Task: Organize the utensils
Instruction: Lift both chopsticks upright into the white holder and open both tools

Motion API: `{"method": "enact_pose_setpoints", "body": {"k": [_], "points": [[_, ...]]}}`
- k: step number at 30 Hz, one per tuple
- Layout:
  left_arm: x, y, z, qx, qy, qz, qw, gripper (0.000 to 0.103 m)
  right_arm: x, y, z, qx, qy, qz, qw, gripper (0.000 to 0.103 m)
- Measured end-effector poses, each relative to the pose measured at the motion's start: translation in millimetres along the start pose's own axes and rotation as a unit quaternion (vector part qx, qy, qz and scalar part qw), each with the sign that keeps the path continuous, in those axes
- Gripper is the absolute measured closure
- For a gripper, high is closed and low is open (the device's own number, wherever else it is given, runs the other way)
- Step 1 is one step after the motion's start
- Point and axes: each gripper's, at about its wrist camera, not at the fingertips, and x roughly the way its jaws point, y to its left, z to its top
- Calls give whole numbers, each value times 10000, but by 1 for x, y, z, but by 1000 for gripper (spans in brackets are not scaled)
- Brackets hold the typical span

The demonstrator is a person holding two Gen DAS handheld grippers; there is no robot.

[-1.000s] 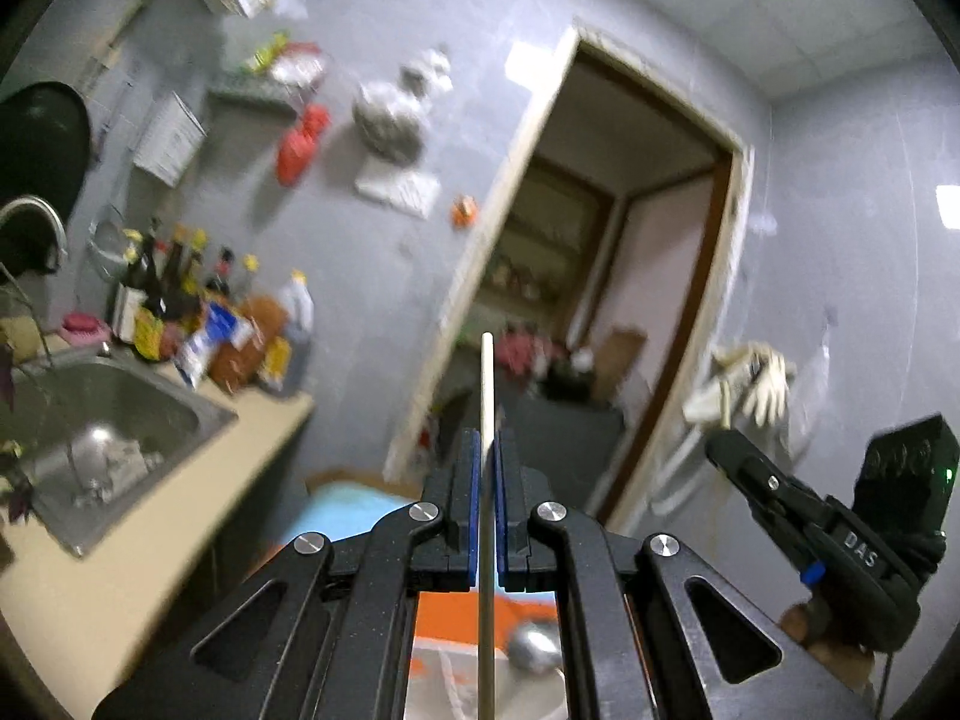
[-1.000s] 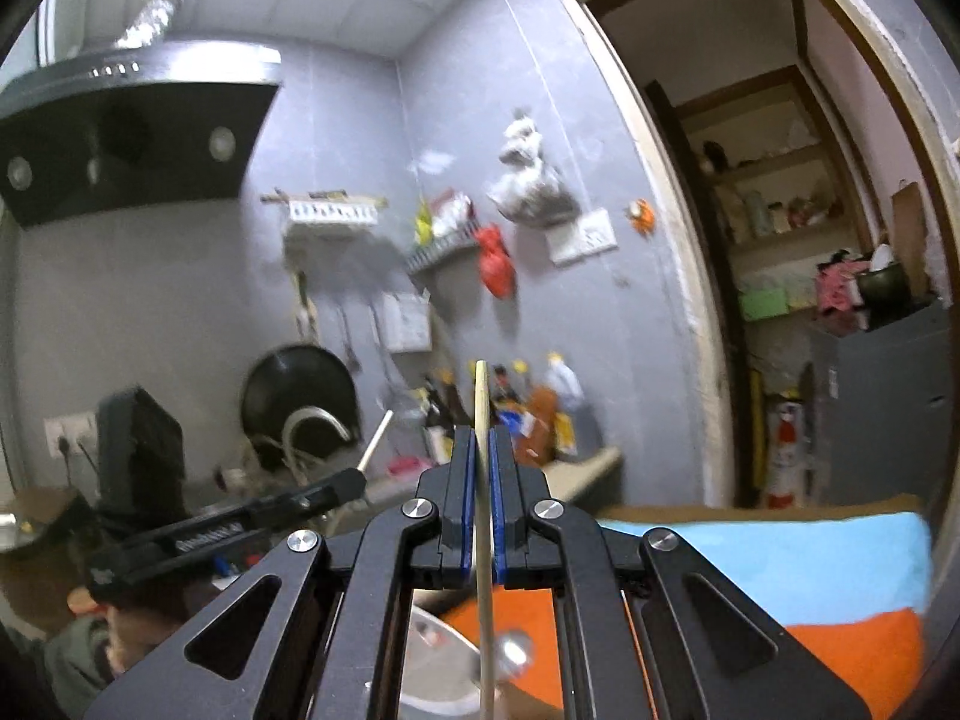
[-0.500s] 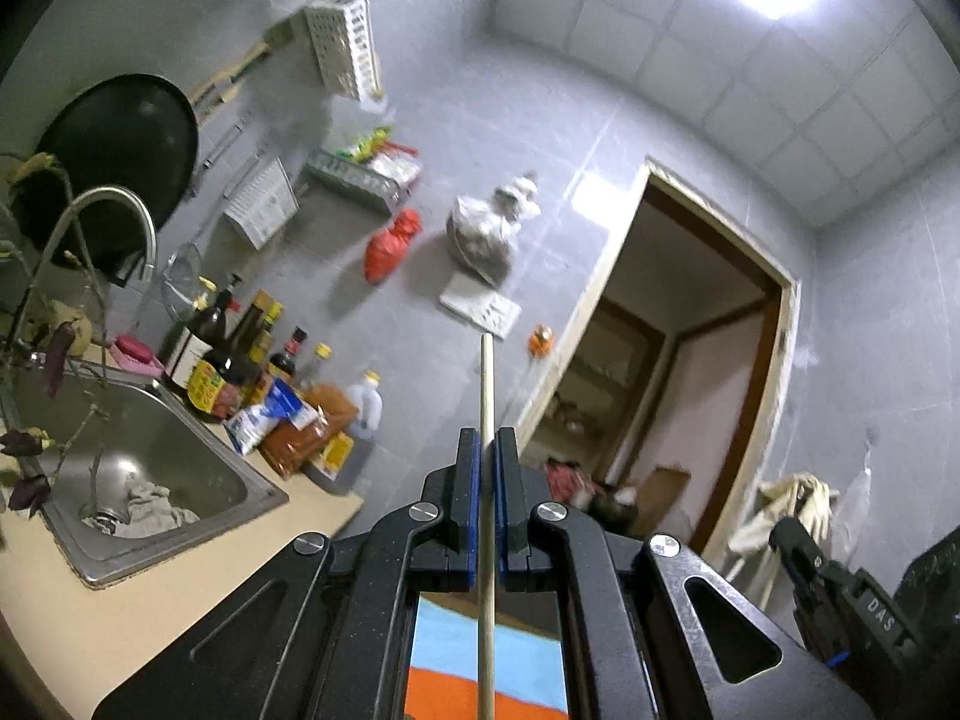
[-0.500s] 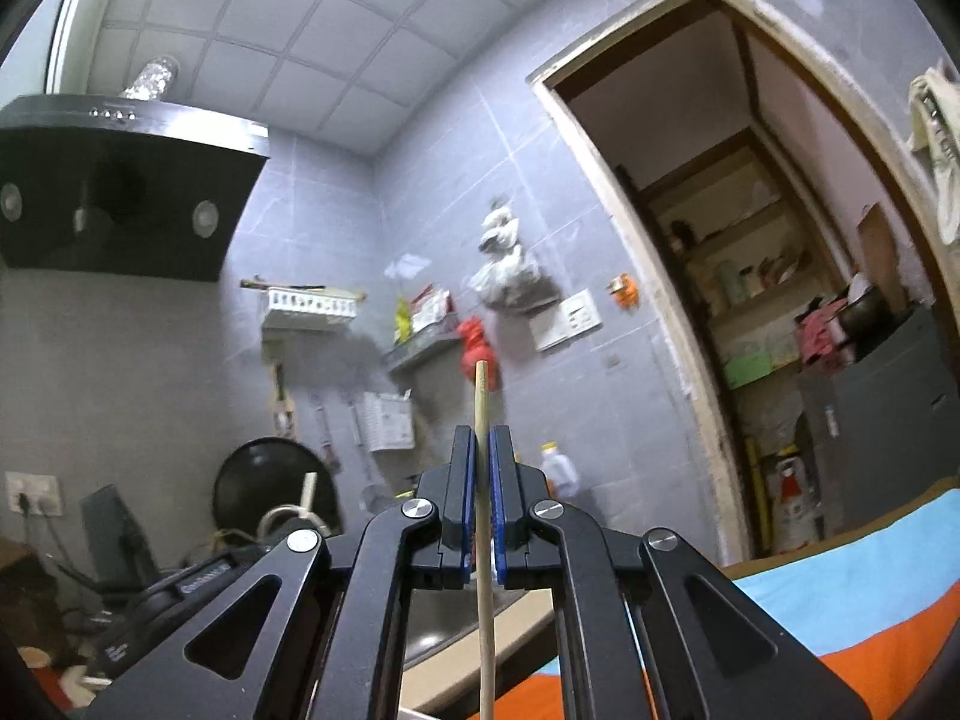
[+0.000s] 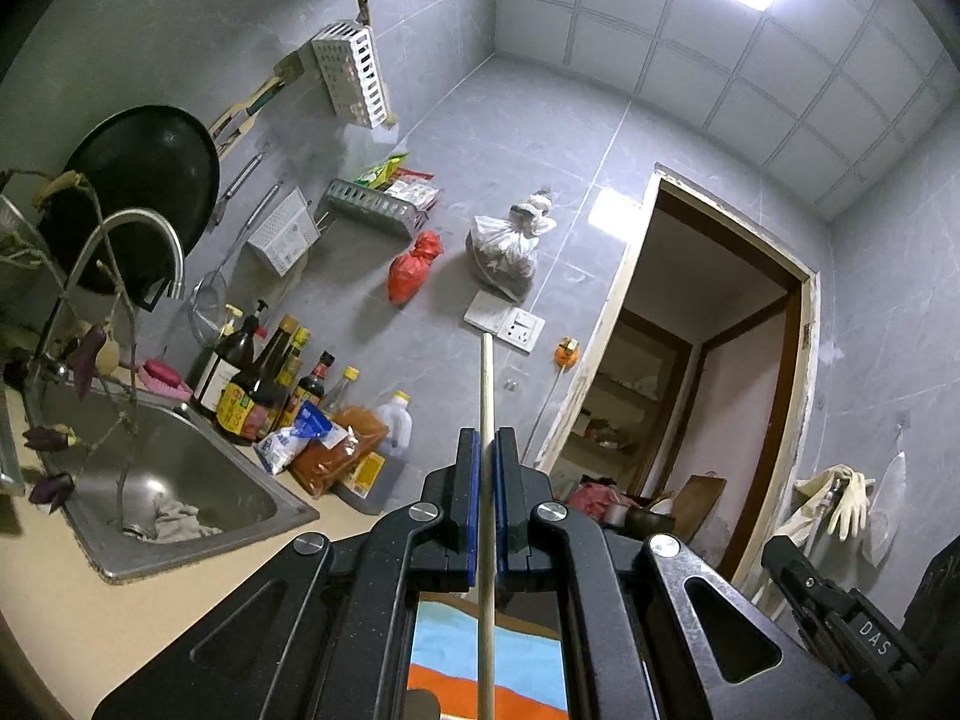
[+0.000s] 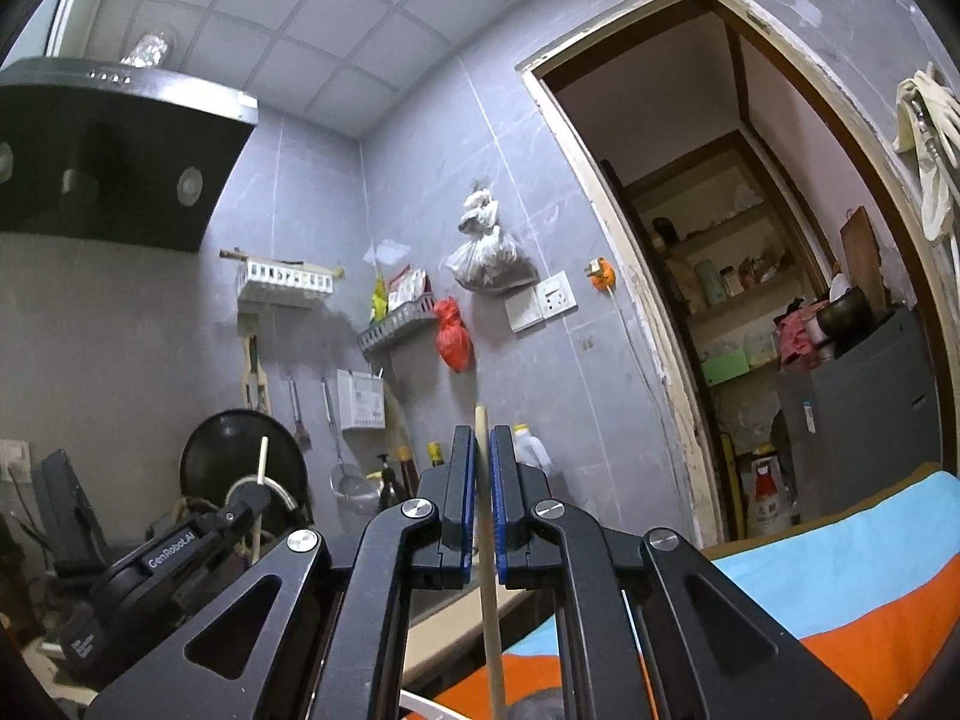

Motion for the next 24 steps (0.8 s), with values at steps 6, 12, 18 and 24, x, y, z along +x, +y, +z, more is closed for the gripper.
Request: {"method": "enact_pose_setpoints", "body": {"k": [6, 12, 18, 24], "points": [[-1, 1, -9, 12, 125, 29, 9999, 101, 2, 3, -5, -62, 107, 27, 9999, 100], [-5, -1, -16, 120, 328, 19, 9994, 101, 2, 3, -8, -53, 187, 77, 9998, 100], [-11, -2, -19, 206, 772, 57, 9968, 100, 3, 4, -7, -25, 247, 76, 9997, 98], [-13, -4, -25, 271, 1425, -8, 9894, 99, 2, 4, -4, -36, 388, 28, 9992, 83]]}}
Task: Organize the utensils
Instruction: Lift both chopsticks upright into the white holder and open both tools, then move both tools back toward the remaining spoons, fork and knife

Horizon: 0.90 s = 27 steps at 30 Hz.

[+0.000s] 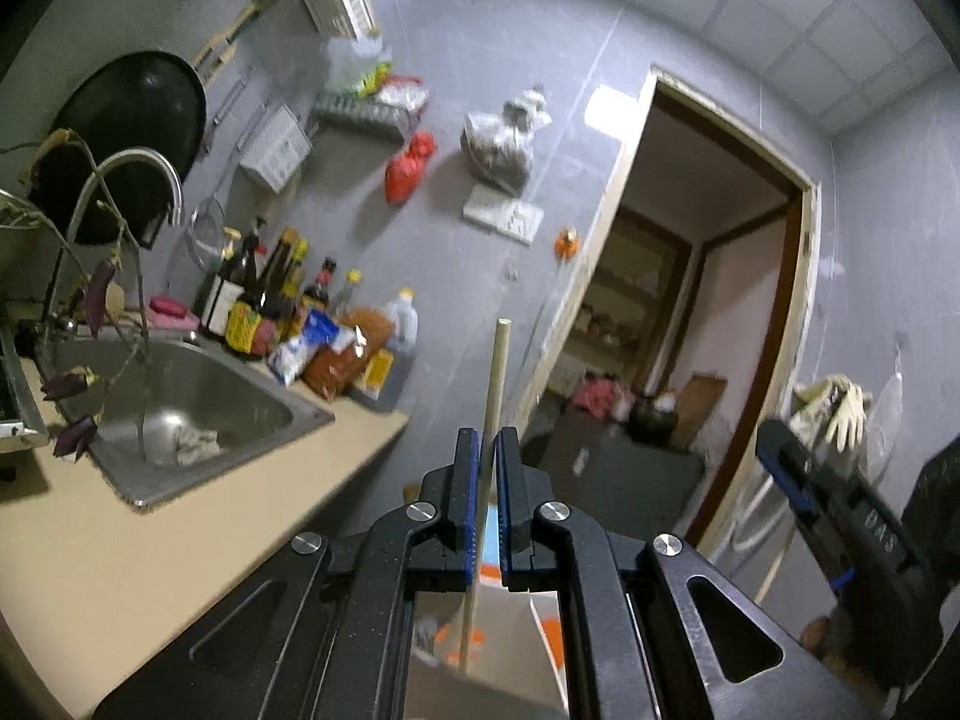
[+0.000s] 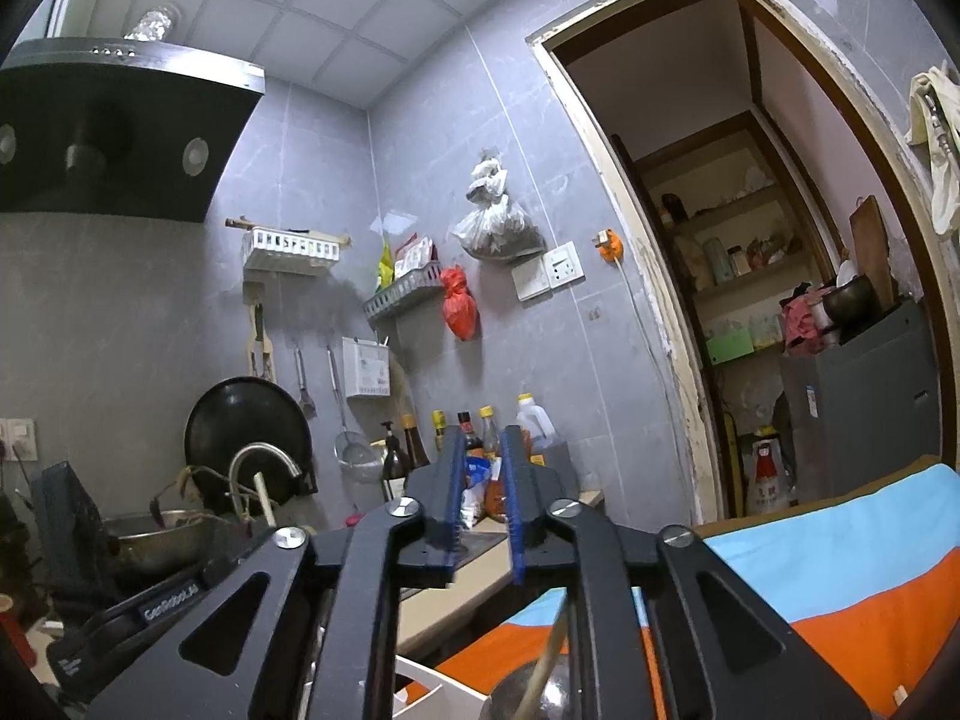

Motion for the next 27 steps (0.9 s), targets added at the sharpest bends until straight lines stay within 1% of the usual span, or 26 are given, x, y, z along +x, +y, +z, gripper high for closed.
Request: {"method": "enact_pose_setpoints", "body": {"k": [3, 5, 7, 8, 10, 11, 12, 13, 15, 16, 17, 18, 19, 20, 22, 24, 27], "points": [[-2, -3, -4, 76, 246, -58, 9997, 98, -3, 1, 3, -70, 103, -21, 9999, 81], [-4, -6, -6, 125, 362, -101, 9992, 90, -9, 1, 5, -182, 160, -52, 9997, 80], [-8, -11, -7, 139, 409, -144, 9990, 68, -16, 1, 8, -288, 206, -89, 9993, 78], [-11, -13, -7, 149, 423, -165, 9989, 66, -20, 1, 11, -346, 227, -112, 9991, 75], [-14, -21, -6, 241, 521, -219, 9981, 65, -28, -1, 15, -430, 247, -161, 9986, 70], [-14, -27, -5, 323, 577, -198, 9976, 64, -35, -3, 18, -483, 269, -197, 9983, 66], [-15, -32, -5, 404, 625, -182, 9971, 59, -39, -4, 20, -512, 284, -214, 9981, 62], [-17, -39, -4, 479, 674, -176, 9964, 51, -45, -6, 23, -549, 304, -251, 9977, 59], [-21, -50, -3, 572, 732, -192, 9955, 40, -57, -10, 29, -612, 335, -298, 9971, 51], [-22, -55, -2, 623, 753, -201, 9950, 37, -63, -11, 32, -653, 354, -336, 9967, 50], [-23, -62, -2, 696, 782, -211, 9943, 35, -69, -13, 35, -685, 382, -372, 9962, 46], [-26, -70, -2, 789, 810, -235, 9933, 31, -74, -15, 38, -700, 401, -398, 9959, 38], [-27, -76, -2, 858, 826, -249, 9926, 26, -82, -18, 41, -707, 415, -427, 9957, 34], [-28, -82, -2, 926, 839, -247, 9919, 24, -87, -20, 43, -712, 425, -456, 9955, 28], [-32, -96, -3, 1052, 847, -278, 9905, 18, -102, -25, 49, -752, 458, -541, 9946, 22], [-34, -108, -3, 1118, 848, -332, 9896, 14, -114, -29, 54, -790, 493, -625, 9937, 12], [-38, -125, -6, 1179, 813, -441, 9887, 9, -134, -36, 62, -793, 495, -719, 9930, 3]]}}
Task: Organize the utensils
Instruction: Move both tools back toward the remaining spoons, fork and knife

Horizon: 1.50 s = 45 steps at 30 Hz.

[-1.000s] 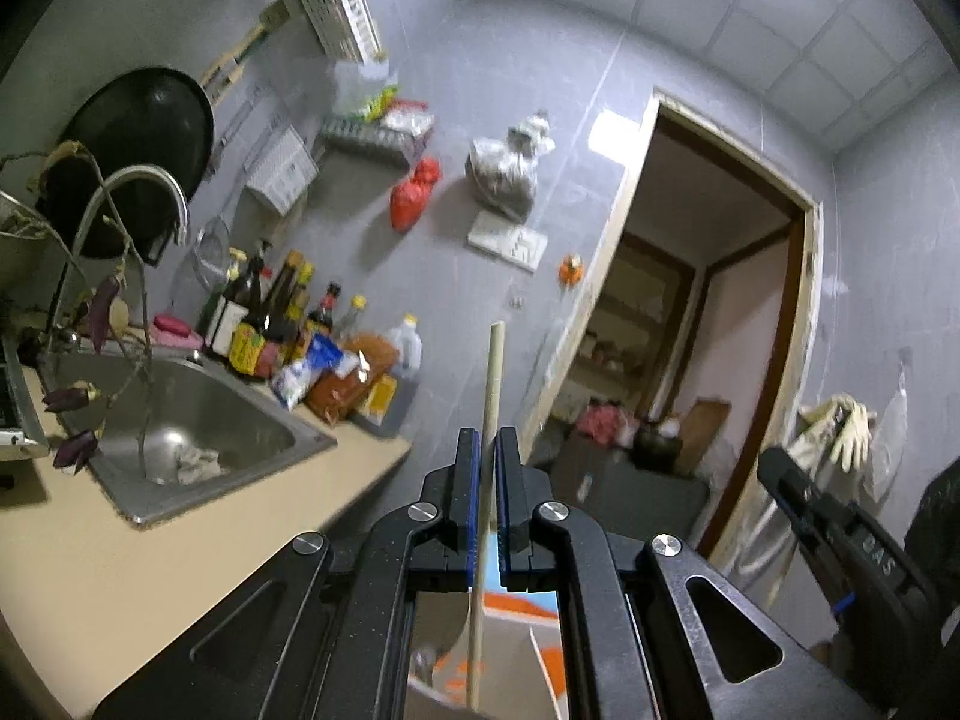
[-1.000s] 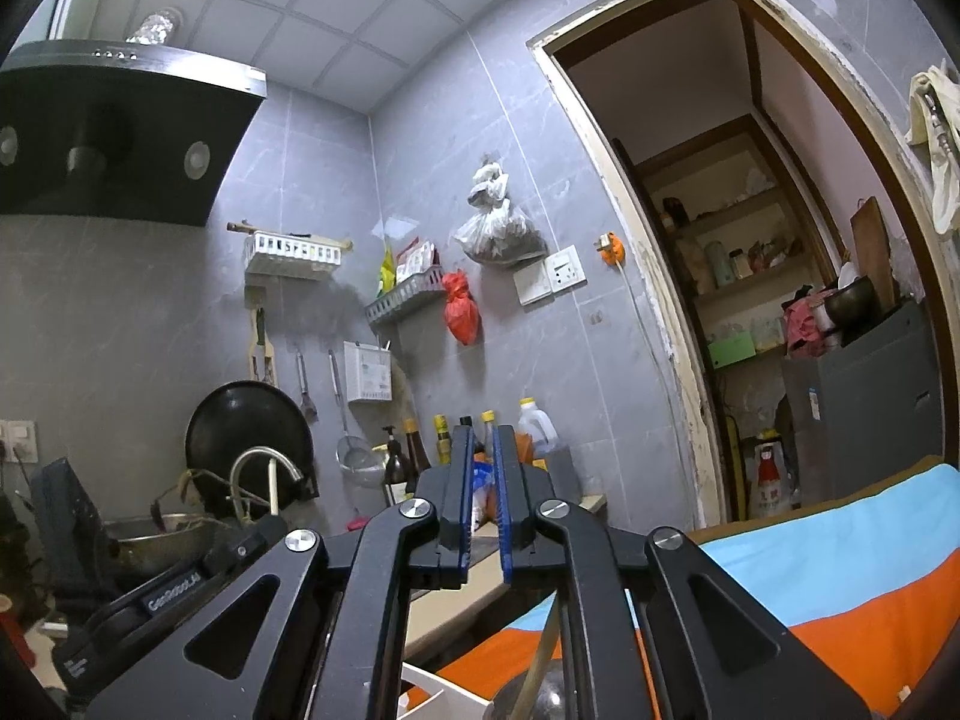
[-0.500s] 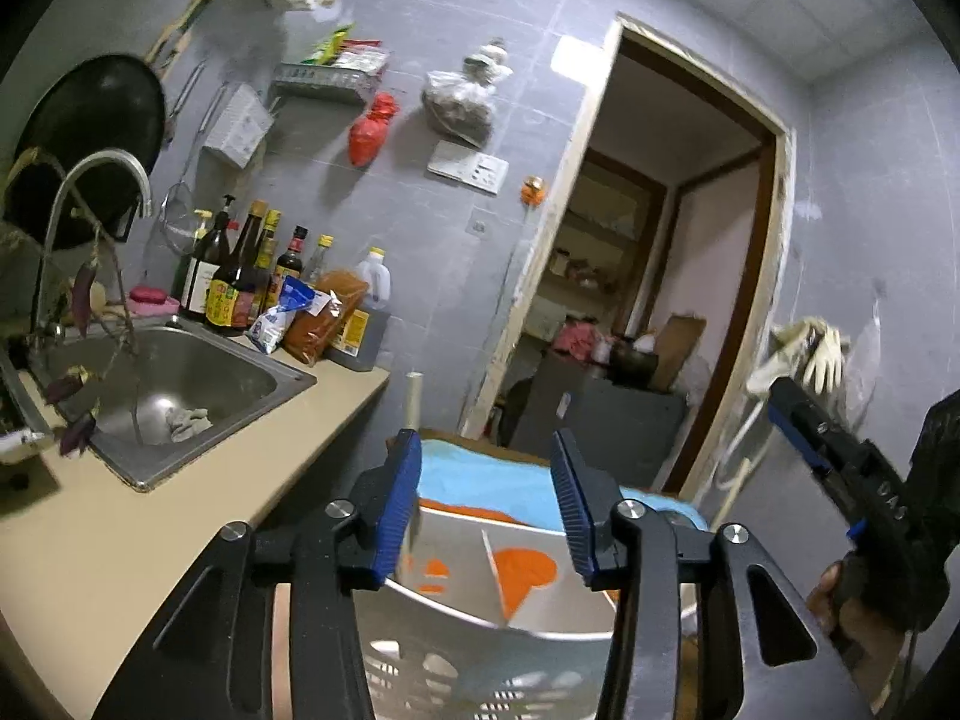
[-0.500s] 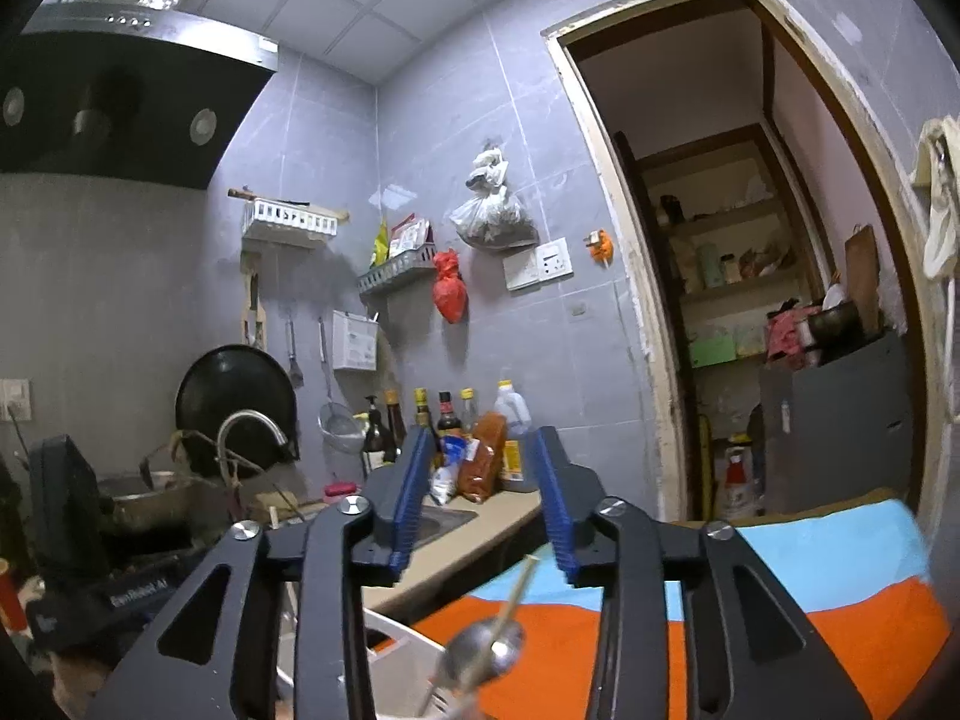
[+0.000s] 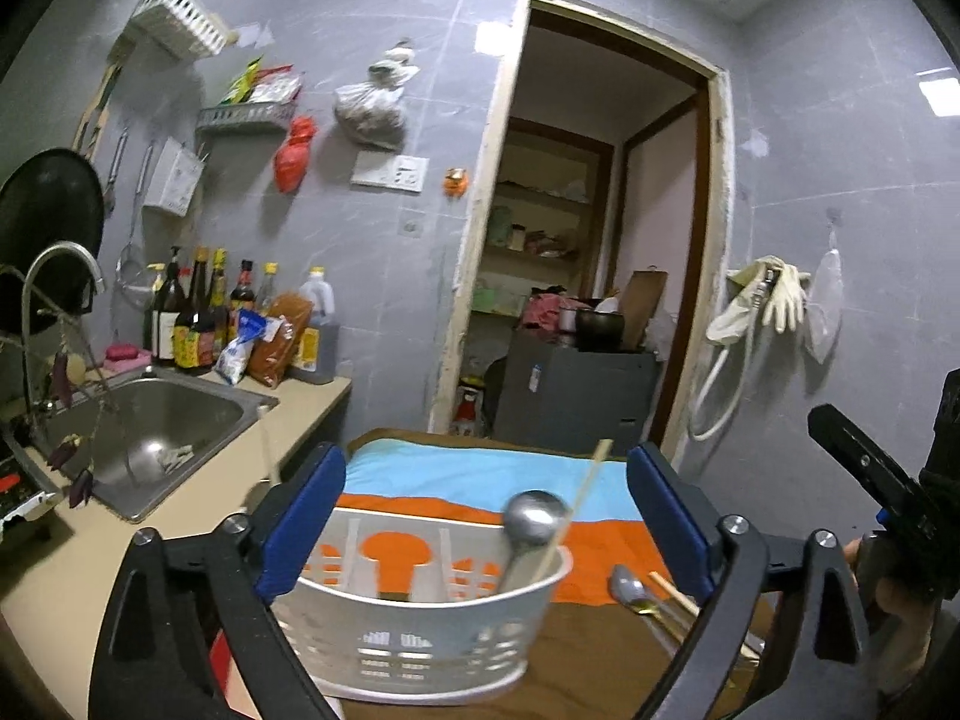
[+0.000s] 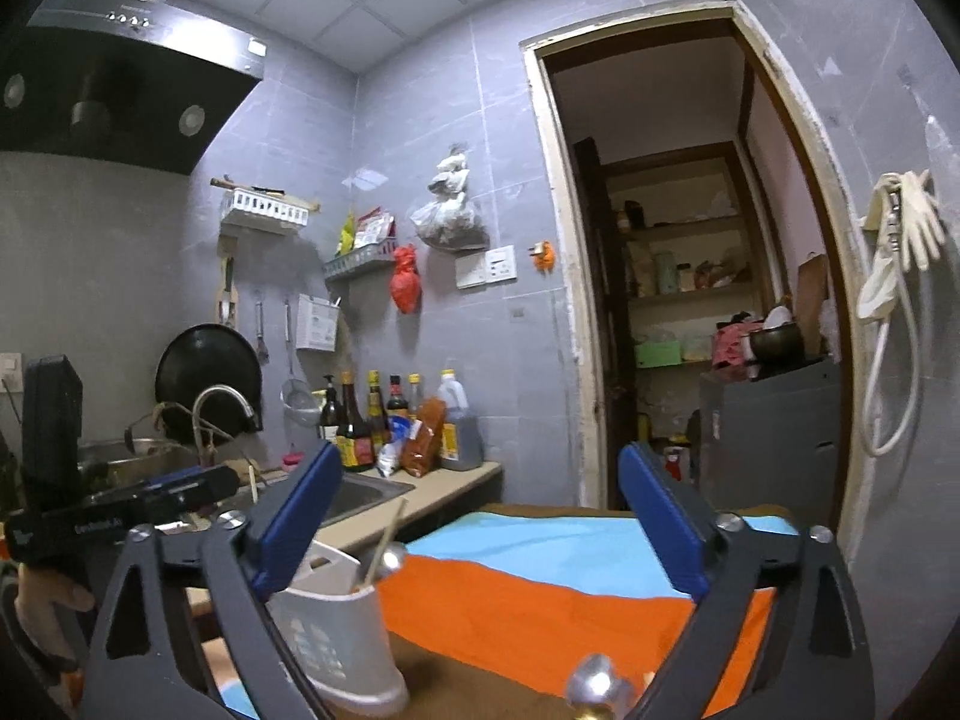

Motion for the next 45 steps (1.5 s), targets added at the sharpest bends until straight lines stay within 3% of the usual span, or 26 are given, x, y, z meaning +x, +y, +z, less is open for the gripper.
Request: {"method": "enact_pose_setpoints", "body": {"k": [8, 15, 24, 32, 35, 41, 45], "points": [[1, -47, -9, 250, -29, -293, 9993, 7, -43, -25, 8, -130, 8, -283, 9995, 0], [14, -84, -26, 419, 198, -676, 9966, 7, -64, -53, 0, -184, 196, -672, 9974, 0], [54, -117, -63, 542, 863, -958, 9902, 7, -67, -100, -30, 84, 1088, -1221, 9865, 0], [89, -123, -88, 622, 1493, -930, 9824, 7, -51, -123, -66, 293, 1877, -1248, 9738, 1], [103, -120, -96, 578, 1801, -919, 9776, 7, -43, -125, -78, 255, 2196, -1194, 9679, 6], [135, -114, -105, 476, 2377, -865, 9663, 9, -26, -124, -100, 95, 2905, -1102, 9504, 30], [156, -111, -109, 396, 2674, -876, 9588, 25, -16, -121, -113, 40, 3303, -937, 9392, 39]]}}
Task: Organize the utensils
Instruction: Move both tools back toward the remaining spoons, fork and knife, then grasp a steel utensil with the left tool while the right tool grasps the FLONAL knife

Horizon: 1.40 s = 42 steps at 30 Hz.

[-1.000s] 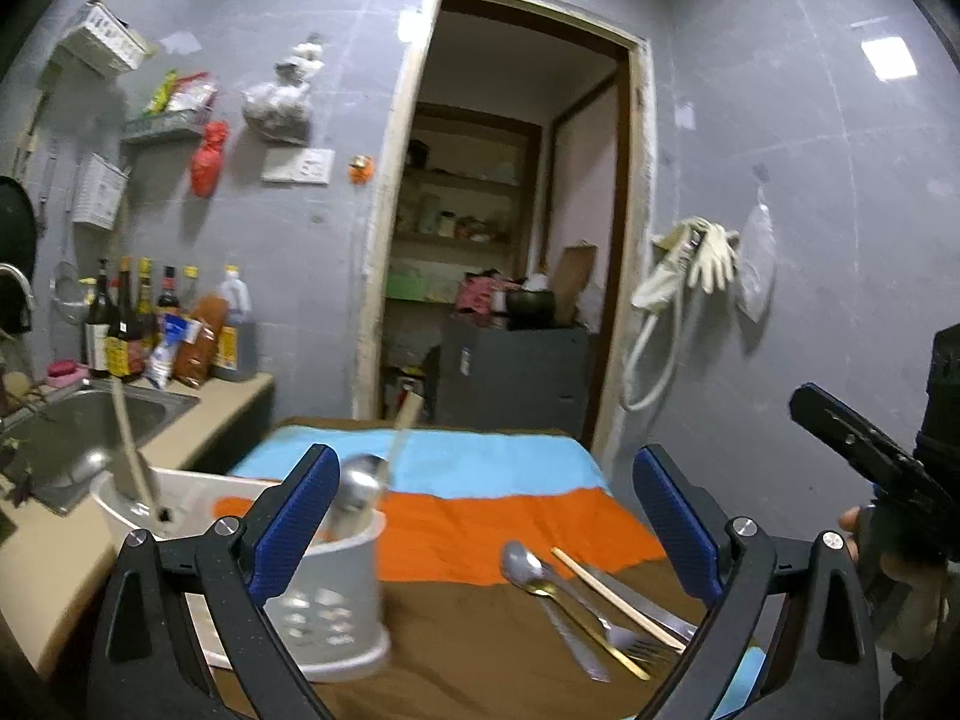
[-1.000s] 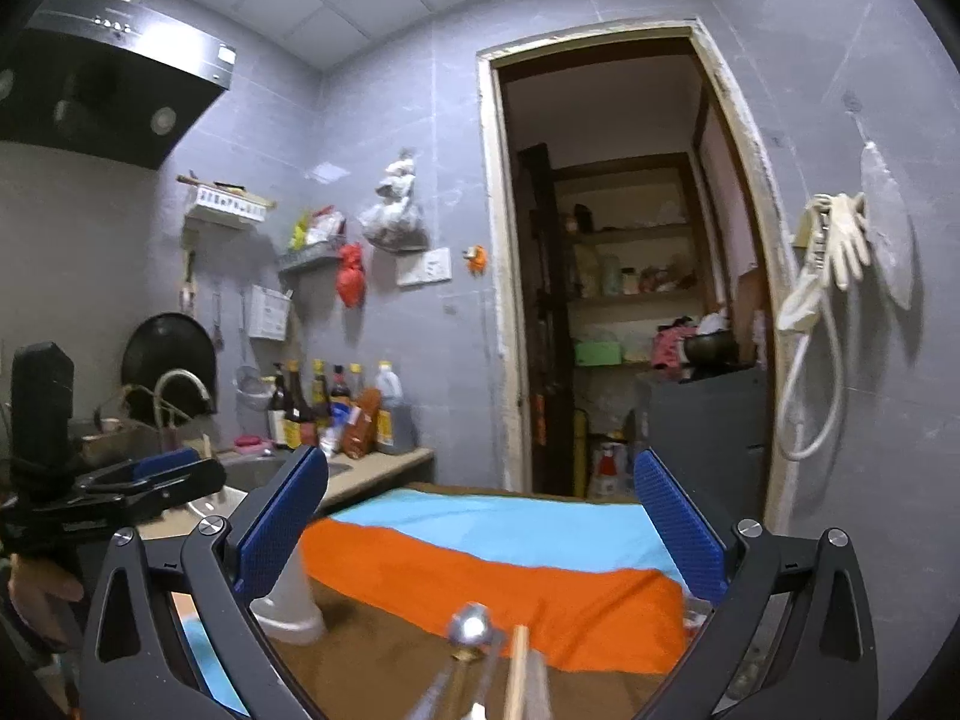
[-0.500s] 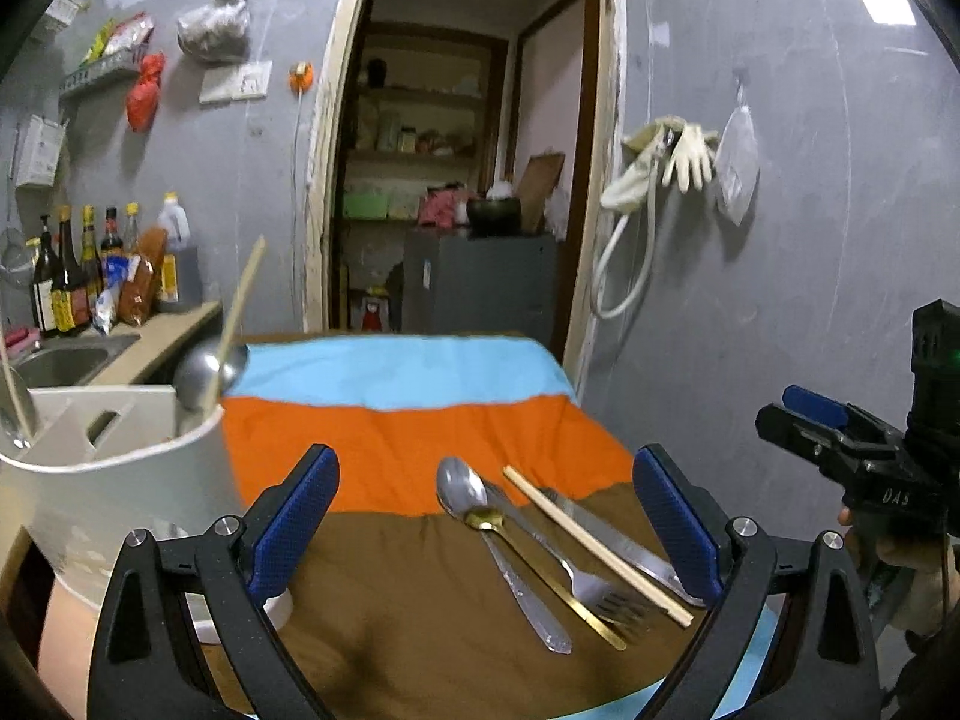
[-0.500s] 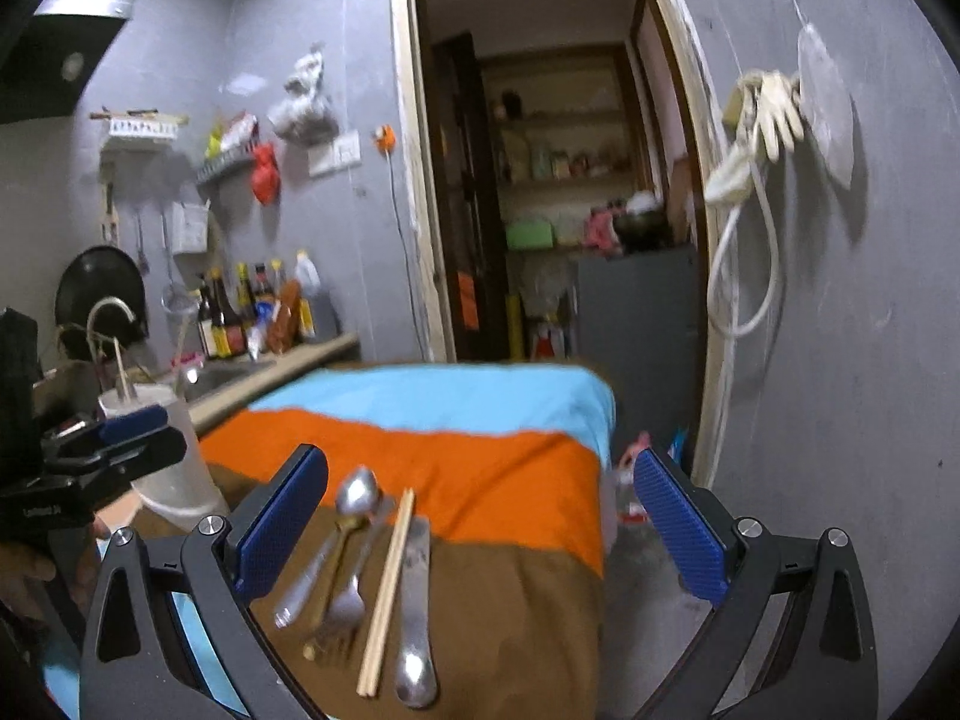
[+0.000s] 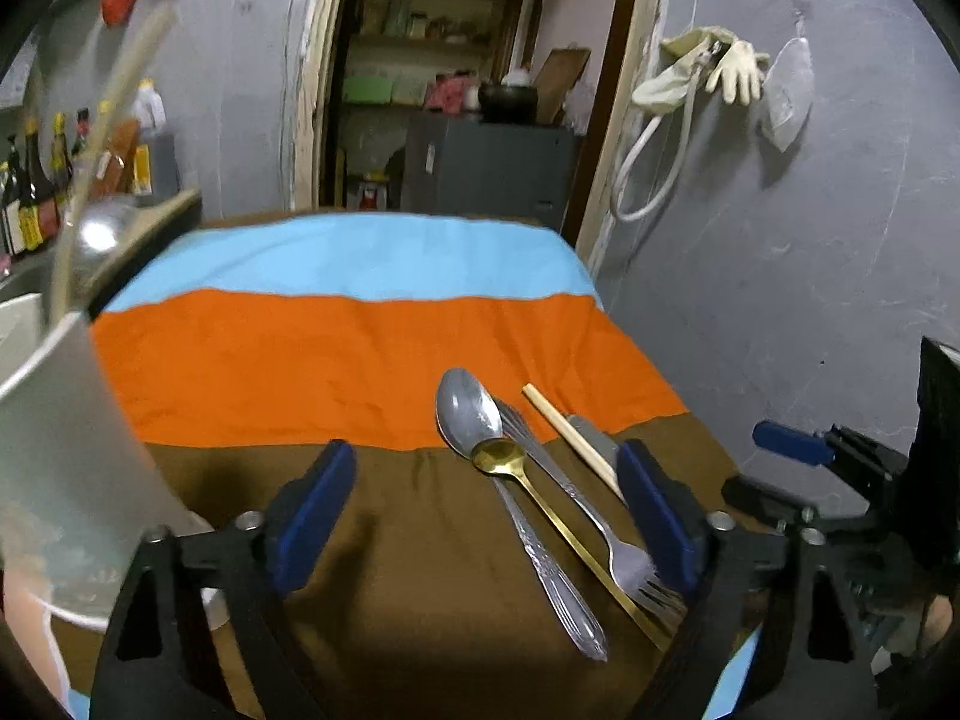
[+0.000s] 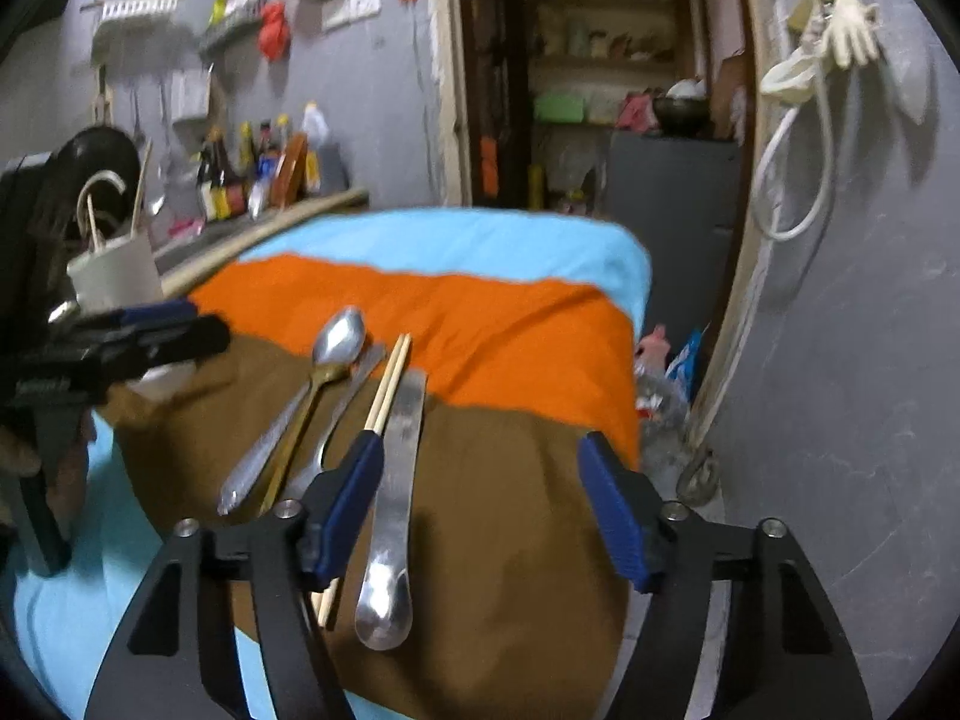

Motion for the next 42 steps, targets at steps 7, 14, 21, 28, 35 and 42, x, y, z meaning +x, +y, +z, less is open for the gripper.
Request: {"method": "enact_pose_setpoints", "body": {"k": [7, 14, 21, 28, 35, 42], "points": [[29, 20, 10, -335, 515, -19, 9981, 48, 23, 13, -4, -319, 482, 11, 9983, 40], [60, 40, 19, -626, 957, -251, 9931, 68, 44, 20, 6, -486, 801, -65, 9956, 40], [73, 54, 28, -924, 1091, -593, 9880, 74, 64, 20, 20, -484, 942, -109, 9943, 49], [73, 68, 28, -1084, 1130, -848, 9840, 94, 69, 20, 24, -550, 970, -184, 9936, 65], [65, 70, 29, -1119, 996, -1053, 9831, 99, 82, 21, 34, -504, 1175, -240, 9915, 68], [58, 57, 31, -814, 855, -1066, 9873, 103, 106, 10, 50, -11, 1429, 6, 9897, 67]]}}
